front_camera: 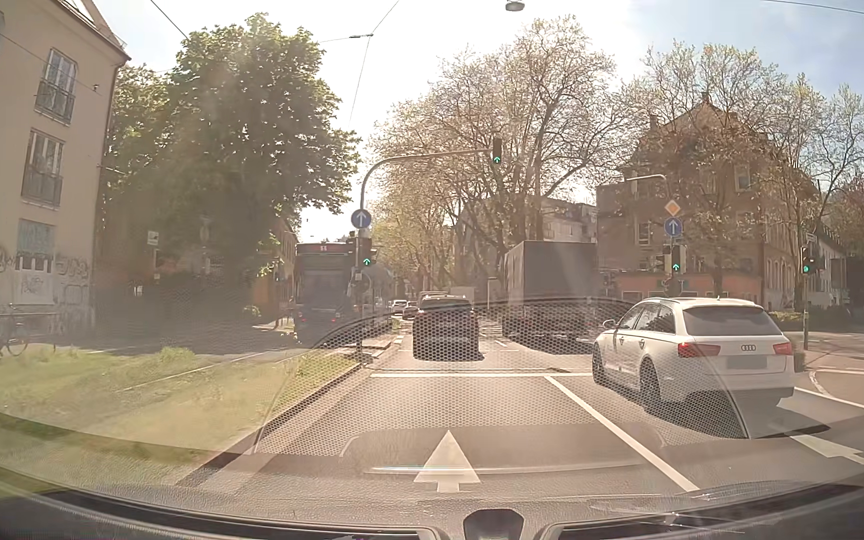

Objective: Follow the waypoints while adhering to traffic rules and regulations

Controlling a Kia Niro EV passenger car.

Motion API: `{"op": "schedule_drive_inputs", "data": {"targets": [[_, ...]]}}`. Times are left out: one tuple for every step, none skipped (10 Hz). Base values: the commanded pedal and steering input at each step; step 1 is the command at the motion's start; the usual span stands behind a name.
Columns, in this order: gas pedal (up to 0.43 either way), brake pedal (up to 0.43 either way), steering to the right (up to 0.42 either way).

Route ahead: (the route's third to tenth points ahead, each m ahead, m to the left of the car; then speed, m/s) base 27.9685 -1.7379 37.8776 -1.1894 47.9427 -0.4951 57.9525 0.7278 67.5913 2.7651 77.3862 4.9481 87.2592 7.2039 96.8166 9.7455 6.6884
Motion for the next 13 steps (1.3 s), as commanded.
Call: {"op": "schedule_drive_inputs", "data": {"targets": [[0.157,0.000,0.015],[0.138,0.000,0.011],[0.130,0.000,0.009],[0.130,0.000,0.007],[0.130,0.000,0.004],[0.130,0.000,-0.001],[0.130,0.000,-0.006],[0.130,0.000,-0.006],[0.118,0.000,-0.006],[0.067,0.000,-0.005],[0.059,0.000,-0.006],[0.059,0.000,-0.005],[0.059,0.000,-0.005]]}}
